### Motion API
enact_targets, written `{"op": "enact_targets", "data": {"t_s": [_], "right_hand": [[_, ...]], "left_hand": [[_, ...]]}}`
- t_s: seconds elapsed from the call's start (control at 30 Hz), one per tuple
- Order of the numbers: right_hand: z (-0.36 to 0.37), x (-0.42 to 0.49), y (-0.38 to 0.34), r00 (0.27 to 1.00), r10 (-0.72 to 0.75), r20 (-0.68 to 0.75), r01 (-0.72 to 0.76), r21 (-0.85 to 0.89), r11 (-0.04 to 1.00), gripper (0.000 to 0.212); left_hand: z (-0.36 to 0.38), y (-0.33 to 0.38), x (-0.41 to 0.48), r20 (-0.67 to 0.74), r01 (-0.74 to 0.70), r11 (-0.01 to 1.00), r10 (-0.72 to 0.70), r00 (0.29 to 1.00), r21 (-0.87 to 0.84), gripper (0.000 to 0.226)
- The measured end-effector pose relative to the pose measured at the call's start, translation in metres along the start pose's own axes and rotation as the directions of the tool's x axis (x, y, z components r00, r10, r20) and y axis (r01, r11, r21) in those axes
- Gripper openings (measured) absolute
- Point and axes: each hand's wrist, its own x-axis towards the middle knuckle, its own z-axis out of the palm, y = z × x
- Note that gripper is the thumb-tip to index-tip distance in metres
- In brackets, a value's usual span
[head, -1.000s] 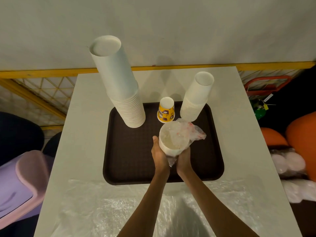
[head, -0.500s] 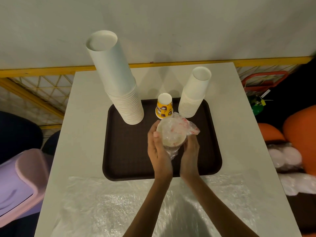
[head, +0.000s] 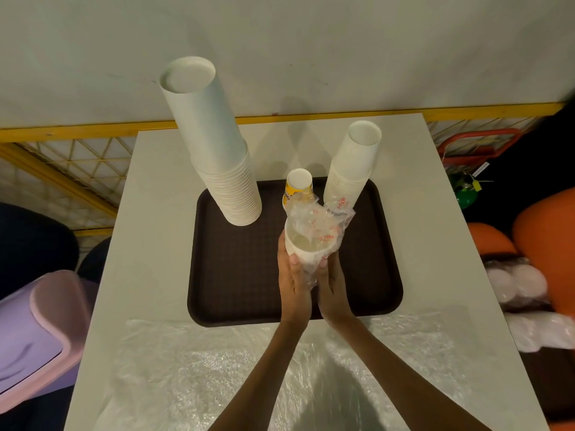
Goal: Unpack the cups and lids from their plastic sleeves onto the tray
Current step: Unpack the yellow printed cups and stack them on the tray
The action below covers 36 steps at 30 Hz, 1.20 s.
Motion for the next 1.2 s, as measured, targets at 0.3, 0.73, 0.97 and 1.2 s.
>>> {"op": "enact_targets", "data": {"t_s": [0.3,0.73,0.97,1.2], "right_hand": [[-0.037,0.019,0.012,0.968,-0.090,0.233,0.173,-0.363,0.916,0.082],[-0.010,0.020,-0.030,0.944,-0.300,0.136,0.319,-0.152,0.936,0.069],[-0.019,0.031,-0.005,0.946,-0.255,0.199,0.301,-0.260,0.917,0.086],[-0.028,0.036,0.026,0.961,-0.092,0.261,0.182,-0.344,0.921,0.093]], "left_hand": [[-0.038,-0.023,0.006,0.206,-0.022,0.981,-0.018,0.978,0.193,0.078],[-0.011,0.034,0.009,0.133,-0.212,0.977,0.205,0.970,0.040,0.064],[-0.019,0.013,0.013,0.209,-0.156,0.982,0.131,0.969,0.108,0.069],[-0.035,-0.021,0.021,0.340,-0.084,0.964,-0.006,0.941,0.251,0.068]]}}
